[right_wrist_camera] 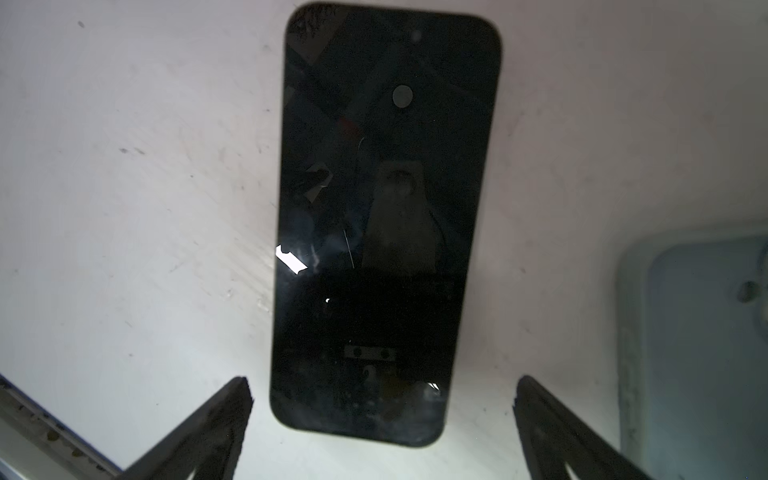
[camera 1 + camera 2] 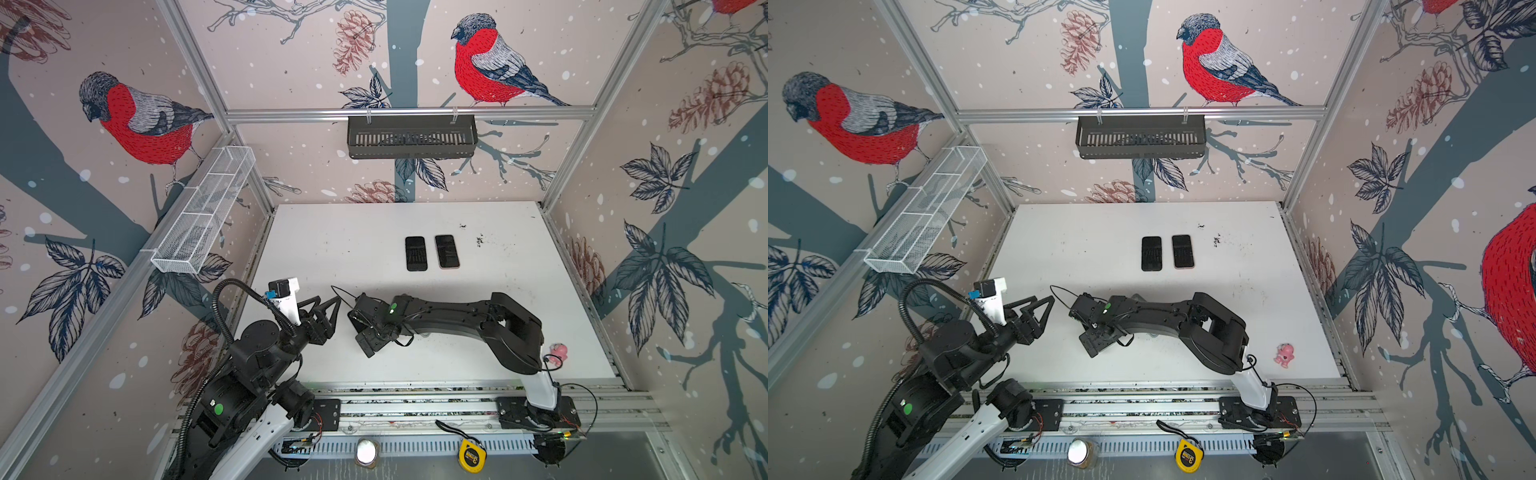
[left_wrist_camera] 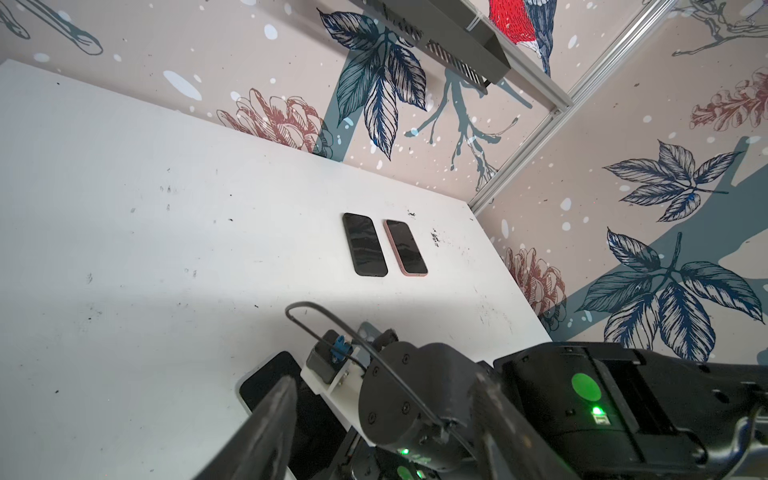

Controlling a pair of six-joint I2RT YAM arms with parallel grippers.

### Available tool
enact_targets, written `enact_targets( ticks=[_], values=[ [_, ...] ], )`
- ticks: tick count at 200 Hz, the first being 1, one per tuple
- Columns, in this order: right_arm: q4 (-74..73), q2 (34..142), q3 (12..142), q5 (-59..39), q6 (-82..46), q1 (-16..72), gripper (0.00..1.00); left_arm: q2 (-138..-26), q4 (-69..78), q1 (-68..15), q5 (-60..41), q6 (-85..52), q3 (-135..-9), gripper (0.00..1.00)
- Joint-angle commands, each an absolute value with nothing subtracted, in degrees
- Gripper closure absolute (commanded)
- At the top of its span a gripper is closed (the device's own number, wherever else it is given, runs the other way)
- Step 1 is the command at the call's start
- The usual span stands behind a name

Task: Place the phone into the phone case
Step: 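Grasp the bare black phone with the right gripper and lift it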

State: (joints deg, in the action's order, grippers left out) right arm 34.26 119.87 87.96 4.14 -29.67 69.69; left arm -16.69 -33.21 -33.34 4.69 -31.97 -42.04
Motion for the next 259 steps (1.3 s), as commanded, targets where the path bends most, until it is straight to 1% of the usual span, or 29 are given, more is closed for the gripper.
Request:
enact_targets(
  ticks=[1, 27, 64, 79, 101, 132, 155, 165, 212, 259],
  values=[
    [37.1, 121.7, 90.2, 5.7, -30.9, 70.0, 0.0, -17.1, -31.9, -33.3, 5.2, -31.2, -41.7, 0.33],
    [38.3, 123.9, 91.7, 5.7, -31.8, 70.0, 0.0, -17.5, -31.8, -33.3, 5.2, -31.2, -41.7, 0.33],
    [39.7, 126.0, 93.0, 6.8, -33.0, 70.0, 0.04, -15.7, -31.7, -33.3, 5.1, -31.2, -41.4, 0.33],
    [39.8, 126.4, 93.1, 6.6, -33.2, 70.0, 0.07, -15.4, -31.6, -33.3, 5.1, -31.2, -41.4, 0.33],
    [39.7, 126.5, 93.1, 6.3, -33.6, 70.0, 0.16, -15.5, -31.5, -33.2, 5.0, -31.1, -41.4, 0.33],
    [38.9, 125.0, 92.2, 6.5, -33.5, 69.9, 0.27, -15.8, -31.5, -33.3, 4.7, -30.9, -41.3, 0.33],
    [38.5, 123.5, 91.5, 6.9, -32.3, 69.6, 0.43, -15.6, -31.5, -33.2, 4.7, -30.9, -41.3, 0.33],
    [38.3, 122.6, 91.0, 7.0, -31.5, 69.5, 0.48, -15.5, -31.4, -33.3, 4.7, -30.9, -41.3, 0.34],
    [38.8, 116.6, 87.8, 9.8, -29.2, 68.5, 0.49, -16.1, -31.4, -33.3, 4.4, -30.9, -41.2, 0.33],
    [37.2, 107.2, 78.2, 10.2, -27.7, 63.5, 0.49, -17.0, -31.4, -33.3, 4.4, -30.9, -41.3, 0.33]
  ],
)
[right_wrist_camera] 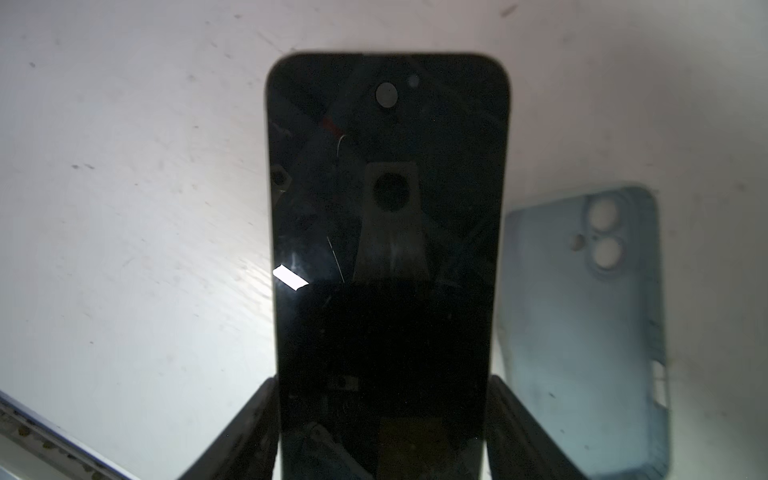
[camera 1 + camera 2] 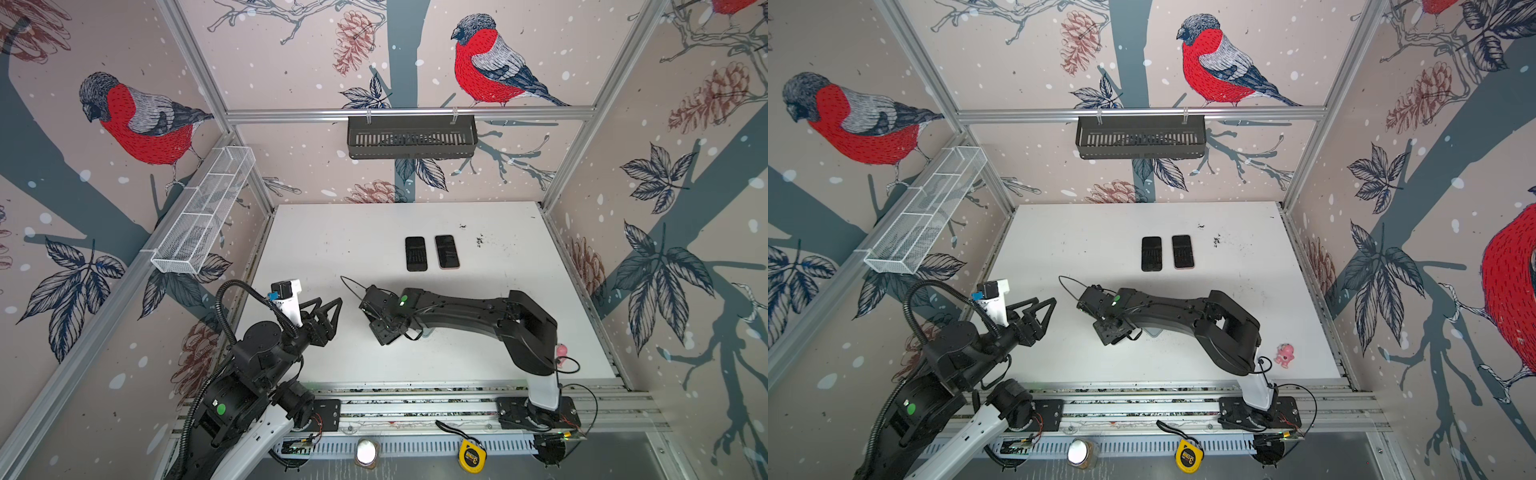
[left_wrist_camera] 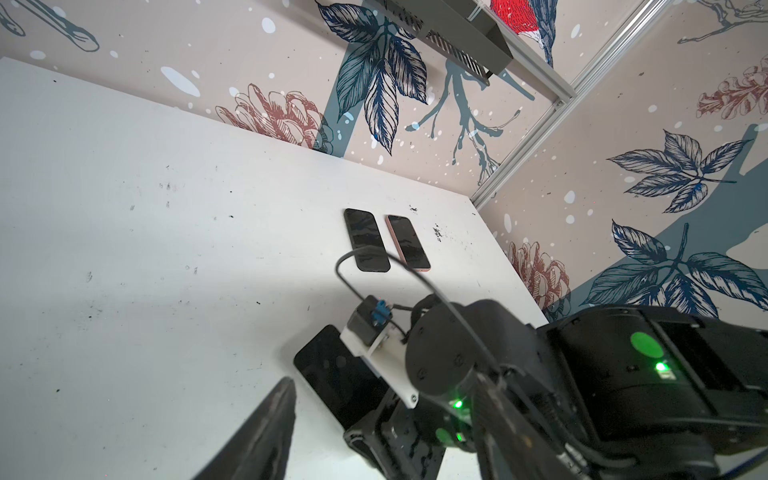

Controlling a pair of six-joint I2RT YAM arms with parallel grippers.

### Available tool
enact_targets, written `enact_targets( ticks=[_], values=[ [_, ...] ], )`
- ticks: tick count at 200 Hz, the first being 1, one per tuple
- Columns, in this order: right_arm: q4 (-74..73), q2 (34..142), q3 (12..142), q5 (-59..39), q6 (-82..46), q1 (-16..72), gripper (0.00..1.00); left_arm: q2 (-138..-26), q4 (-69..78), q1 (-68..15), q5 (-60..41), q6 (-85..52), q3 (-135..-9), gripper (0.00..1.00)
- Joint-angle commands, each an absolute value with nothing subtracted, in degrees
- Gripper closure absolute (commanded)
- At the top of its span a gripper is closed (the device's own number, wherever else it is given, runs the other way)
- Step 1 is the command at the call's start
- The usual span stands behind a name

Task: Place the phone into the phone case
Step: 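Grasp the bare black phone with the right gripper and lift it, then carry the black phone over the pale blue case and lower it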

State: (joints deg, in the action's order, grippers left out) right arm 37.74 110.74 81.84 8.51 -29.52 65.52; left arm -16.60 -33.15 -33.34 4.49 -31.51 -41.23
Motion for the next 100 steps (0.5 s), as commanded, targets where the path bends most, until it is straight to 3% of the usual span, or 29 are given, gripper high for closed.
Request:
enact_targets(
  ticks=[1, 39, 100],
  values=[
    [37.1, 107.0, 78.0, 10.1, -27.7, 63.4, 0.49, -17.0, -31.4, -33.3, 4.4, -30.9, -41.3, 0.33],
    [35.2, 102.6, 70.1, 8.8, -27.6, 57.2, 0.49, -17.3, -31.5, -33.3, 4.8, -31.0, -41.3, 0.33],
    [32.8, 104.3, 67.8, 6.4, -29.2, 55.6, 0.44, -18.0, -31.7, -33.3, 5.3, -31.2, -41.3, 0.33]
  ],
)
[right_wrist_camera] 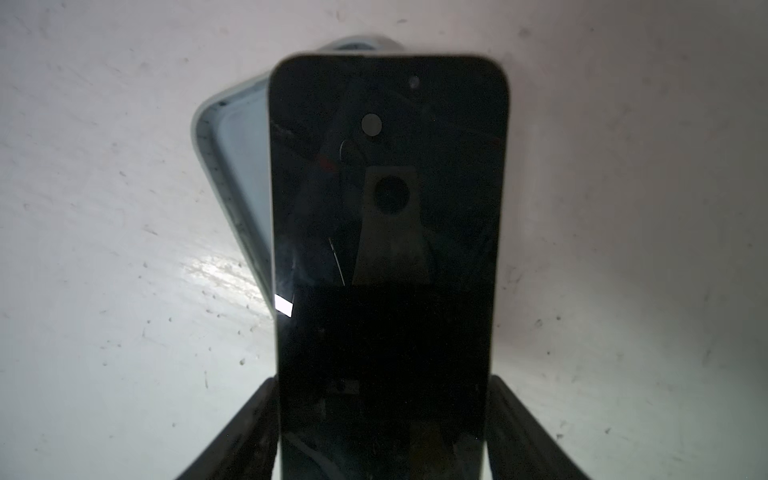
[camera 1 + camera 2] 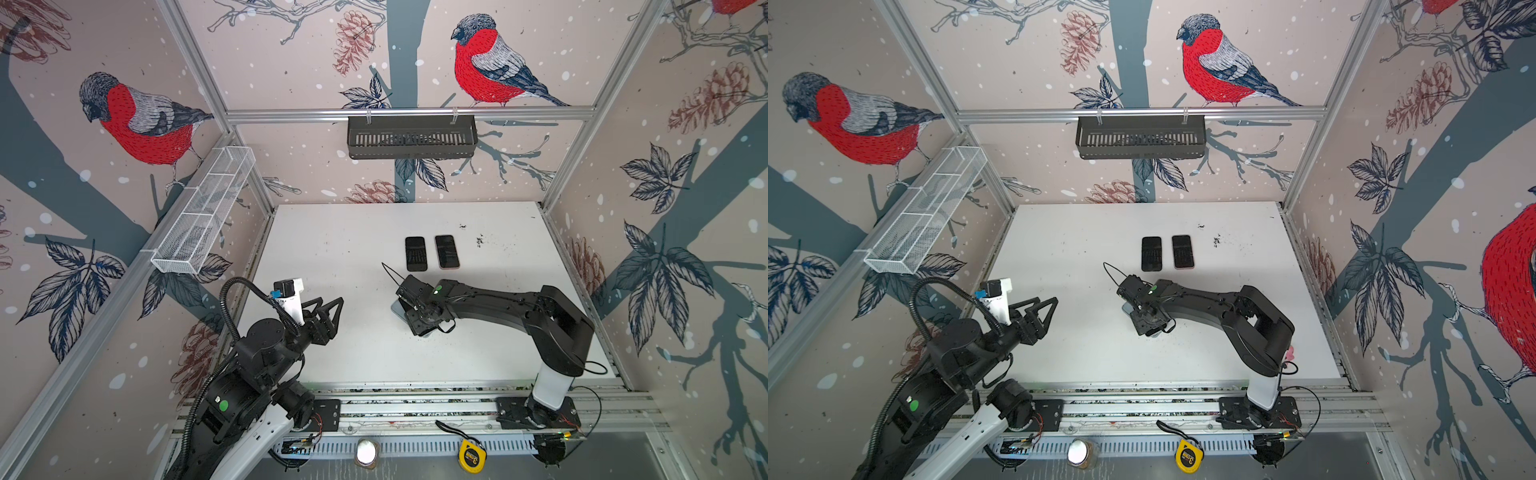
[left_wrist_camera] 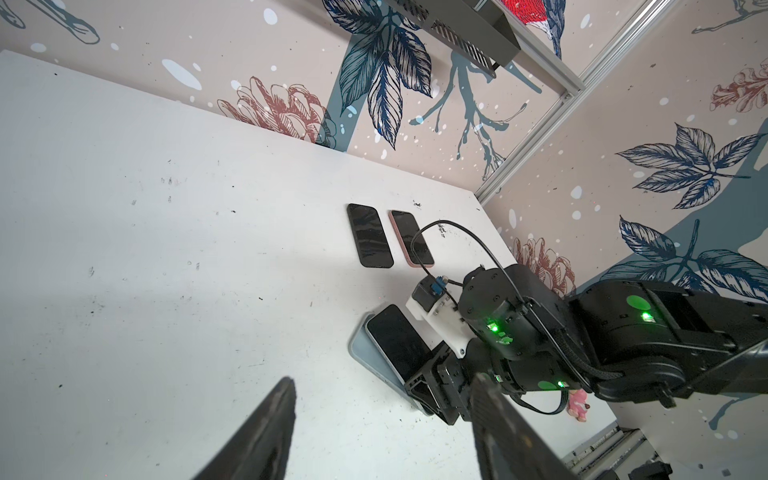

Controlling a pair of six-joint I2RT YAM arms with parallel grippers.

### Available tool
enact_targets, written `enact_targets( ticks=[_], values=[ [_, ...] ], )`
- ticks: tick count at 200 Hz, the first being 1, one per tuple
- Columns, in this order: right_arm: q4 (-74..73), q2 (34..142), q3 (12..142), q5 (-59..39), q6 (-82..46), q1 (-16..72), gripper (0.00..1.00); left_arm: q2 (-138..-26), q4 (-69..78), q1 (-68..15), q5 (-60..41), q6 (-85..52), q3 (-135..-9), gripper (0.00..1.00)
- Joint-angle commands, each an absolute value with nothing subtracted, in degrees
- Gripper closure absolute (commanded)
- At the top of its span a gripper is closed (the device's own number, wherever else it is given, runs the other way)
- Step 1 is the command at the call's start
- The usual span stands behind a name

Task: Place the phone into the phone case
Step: 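Carry the black phone over the pale blue case and lower it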

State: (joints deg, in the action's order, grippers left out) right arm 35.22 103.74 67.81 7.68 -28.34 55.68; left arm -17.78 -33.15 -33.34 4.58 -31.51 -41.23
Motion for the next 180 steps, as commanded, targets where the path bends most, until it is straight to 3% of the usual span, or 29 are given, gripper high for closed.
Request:
enact_targets(
  ticks=[1, 19, 46, 89, 104, 180],
  values=[
    [32.8, 104.4, 67.8, 6.4, -29.2, 55.6, 0.44, -18.0, -31.8, -33.2, 5.3, -31.2, -41.3, 0.33],
    [32.8, 105.0, 68.2, 6.2, -29.5, 55.5, 0.41, -18.0, -31.7, -33.3, 5.3, -31.2, -41.3, 0.33],
    [32.7, 105.7, 68.8, 6.0, -29.8, 55.4, 0.26, -18.0, -31.8, -33.3, 5.3, -31.2, -41.3, 0.33],
    [33.3, 107.0, 71.3, 5.8, -31.3, 55.1, 0.22, -17.9, -31.8, -33.3, 5.3, -31.3, -41.3, 0.33],
    [33.5, 107.8, 72.5, 5.8, -31.7, 55.1, 0.16, -17.8, -31.8, -33.3, 5.2, -31.3, -41.3, 0.33],
    [35.2, 112.2, 76.2, 6.2, -36.6, 54.9, 0.19, -17.7, -31.6, -33.3, 5.0, -31.2, -41.2, 0.33]
  ],
)
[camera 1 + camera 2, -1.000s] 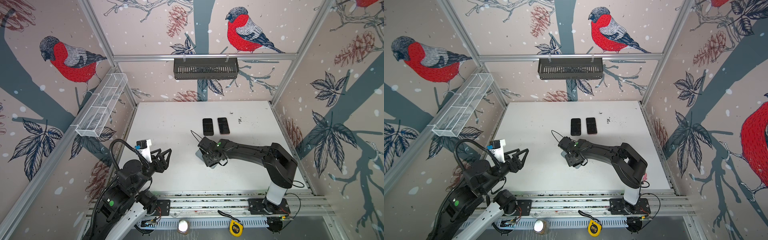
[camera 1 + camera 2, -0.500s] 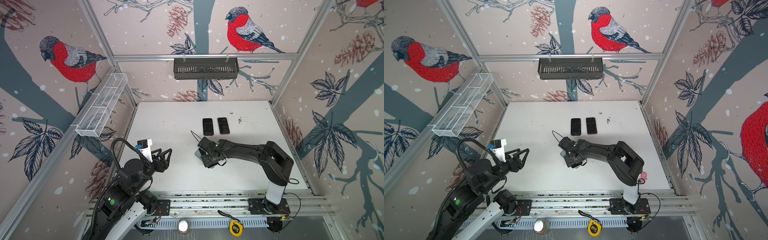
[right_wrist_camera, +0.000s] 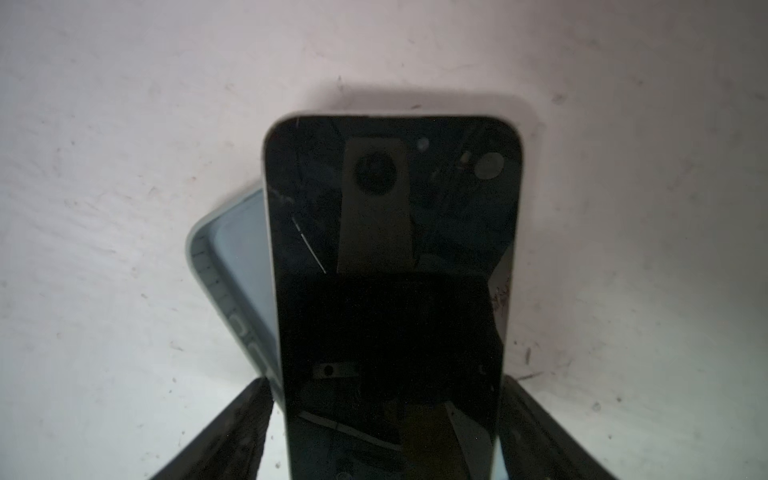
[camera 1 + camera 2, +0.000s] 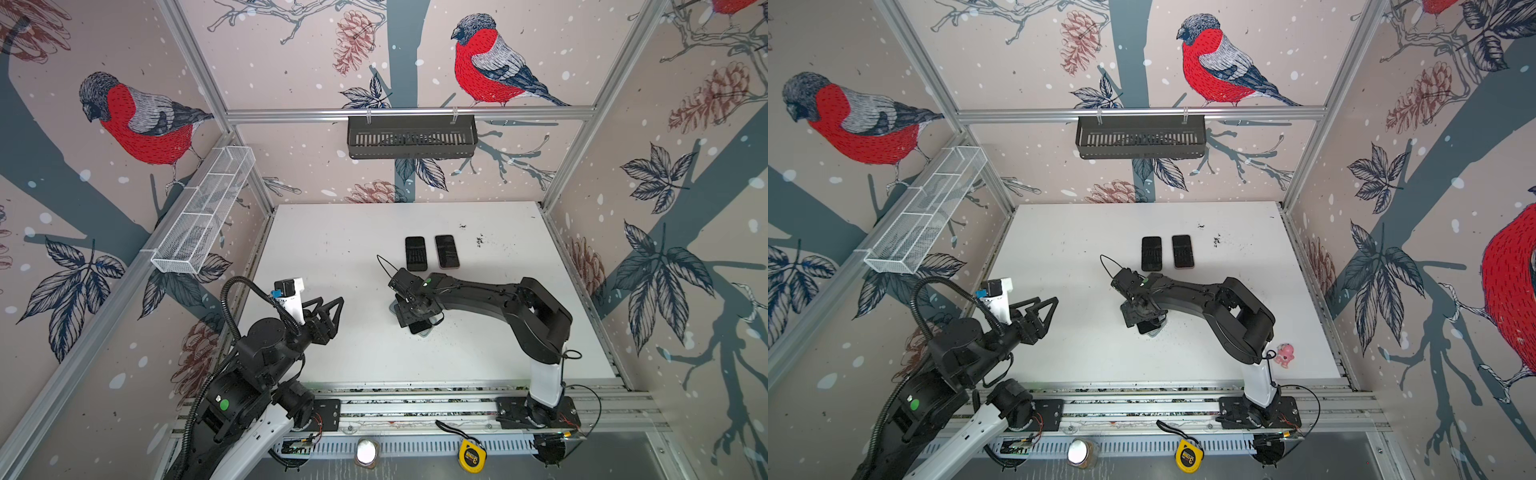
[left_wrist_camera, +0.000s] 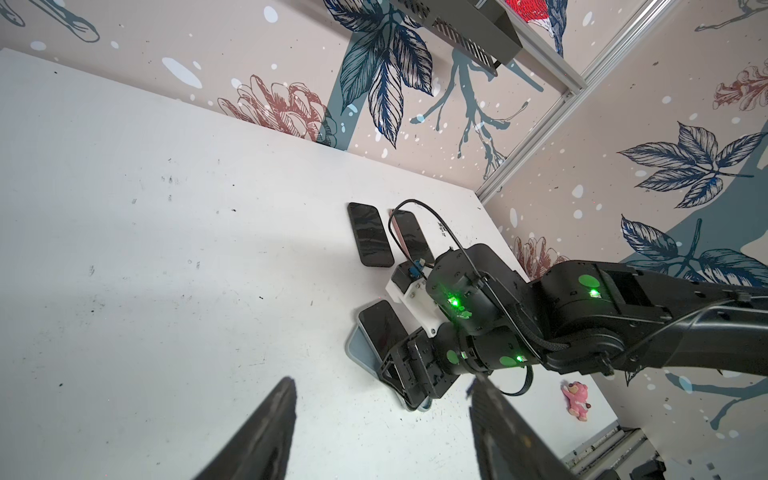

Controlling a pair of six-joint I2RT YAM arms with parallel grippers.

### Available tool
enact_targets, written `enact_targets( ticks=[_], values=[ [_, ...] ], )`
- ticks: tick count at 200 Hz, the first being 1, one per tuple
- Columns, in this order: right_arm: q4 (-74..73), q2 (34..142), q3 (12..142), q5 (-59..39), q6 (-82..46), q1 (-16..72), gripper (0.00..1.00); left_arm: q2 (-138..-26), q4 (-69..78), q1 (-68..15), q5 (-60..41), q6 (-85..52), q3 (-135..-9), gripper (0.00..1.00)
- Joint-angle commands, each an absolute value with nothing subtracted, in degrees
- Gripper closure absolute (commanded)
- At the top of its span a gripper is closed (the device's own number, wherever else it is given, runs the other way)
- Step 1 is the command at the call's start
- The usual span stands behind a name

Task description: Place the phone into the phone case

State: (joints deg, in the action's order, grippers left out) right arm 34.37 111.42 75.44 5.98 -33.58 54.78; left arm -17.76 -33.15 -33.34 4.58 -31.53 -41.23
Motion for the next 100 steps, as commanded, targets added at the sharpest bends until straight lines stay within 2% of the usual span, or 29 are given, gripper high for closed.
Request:
enact_targets(
  ticks=[1, 100],
  values=[
    [35.3, 112.2, 76.2, 6.2, -36.6, 54.9, 0.19, -17.7, -31.7, -33.3, 5.0, -31.2, -41.2, 0.33],
    [36.0, 115.0, 77.3, 8.0, -38.8, 54.9, 0.18, -17.5, -31.6, -33.3, 4.8, -31.2, -41.2, 0.33]
  ],
)
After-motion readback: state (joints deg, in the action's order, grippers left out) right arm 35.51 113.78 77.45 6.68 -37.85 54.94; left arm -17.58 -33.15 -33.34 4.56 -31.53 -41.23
